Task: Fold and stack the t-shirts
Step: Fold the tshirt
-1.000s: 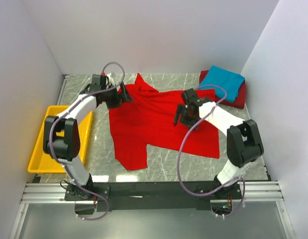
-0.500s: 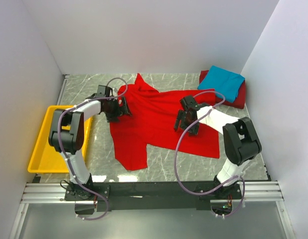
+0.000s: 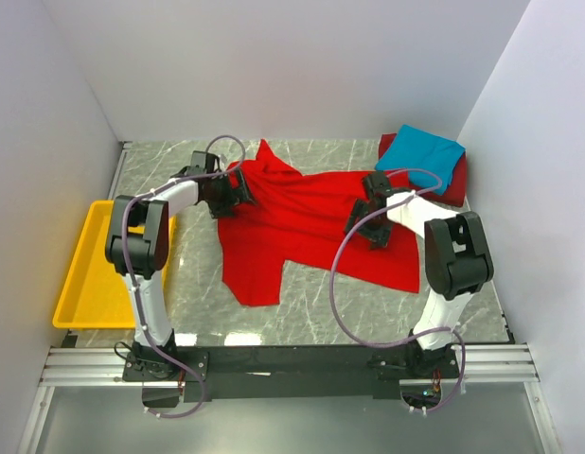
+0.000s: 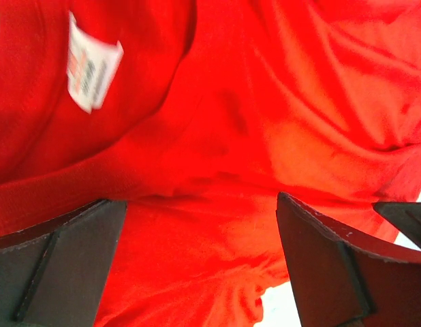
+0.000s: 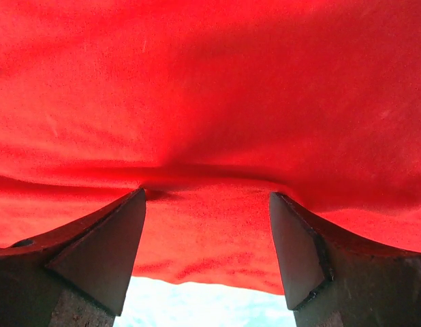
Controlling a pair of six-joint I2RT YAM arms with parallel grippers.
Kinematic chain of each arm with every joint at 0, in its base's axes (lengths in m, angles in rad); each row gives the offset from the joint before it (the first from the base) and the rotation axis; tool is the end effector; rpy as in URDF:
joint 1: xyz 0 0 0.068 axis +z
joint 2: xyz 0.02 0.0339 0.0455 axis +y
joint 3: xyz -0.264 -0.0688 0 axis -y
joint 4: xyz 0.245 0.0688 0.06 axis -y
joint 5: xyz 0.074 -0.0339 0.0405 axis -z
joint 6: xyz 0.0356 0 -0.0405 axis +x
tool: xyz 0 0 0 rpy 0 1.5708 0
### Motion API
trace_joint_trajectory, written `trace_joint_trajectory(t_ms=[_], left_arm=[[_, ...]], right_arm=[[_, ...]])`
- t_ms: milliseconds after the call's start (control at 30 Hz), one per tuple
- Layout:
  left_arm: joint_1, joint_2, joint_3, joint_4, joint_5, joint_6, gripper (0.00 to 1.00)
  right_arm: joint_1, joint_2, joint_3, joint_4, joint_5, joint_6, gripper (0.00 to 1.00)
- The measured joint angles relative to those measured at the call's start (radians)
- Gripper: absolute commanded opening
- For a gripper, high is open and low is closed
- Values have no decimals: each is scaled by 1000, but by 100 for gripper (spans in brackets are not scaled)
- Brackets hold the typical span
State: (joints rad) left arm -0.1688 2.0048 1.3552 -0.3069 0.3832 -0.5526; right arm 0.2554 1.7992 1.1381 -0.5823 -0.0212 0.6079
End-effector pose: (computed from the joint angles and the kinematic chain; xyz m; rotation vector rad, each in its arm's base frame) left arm 0.4158 -0.0844 0.1652 -0.3384 2.5796 -0.7620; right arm 0.3339 0.0879 0.1638 0.4939 2.8013 0.2240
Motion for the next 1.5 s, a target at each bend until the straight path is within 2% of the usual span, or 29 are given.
trace_joint_trajectory(t_ms=[300,367,500,600,700,933,1200,1500], left_arm=[[-27,3,35,8,-34,-9,99],[-32,-53,5,11,-55,-12,99],[-38,-293,-124,12,-104,-27,99],[-38,-514,-262,31,-144,-37,99],[-39,-654,-396,39,-177,-43,99],[-39,-754,-679,7,-206,-108,100],[-42,-912,-772,3,-230,-176,99],[-42,-1024,-860,-3,-277,-273,99]], right_arm=[[-45,52,106,-7,-23,-114,79],[-45,50,123,-13,-27,-130,79],[-24,26,159,-55,-36,-166,79],[32,1,204,-95,-47,-201,78],[118,-17,233,-118,-63,-240,76],[288,-38,216,-171,-164,-313,72],[356,-39,181,-181,-273,-377,70],[524,-23,176,-162,-346,-389,69]])
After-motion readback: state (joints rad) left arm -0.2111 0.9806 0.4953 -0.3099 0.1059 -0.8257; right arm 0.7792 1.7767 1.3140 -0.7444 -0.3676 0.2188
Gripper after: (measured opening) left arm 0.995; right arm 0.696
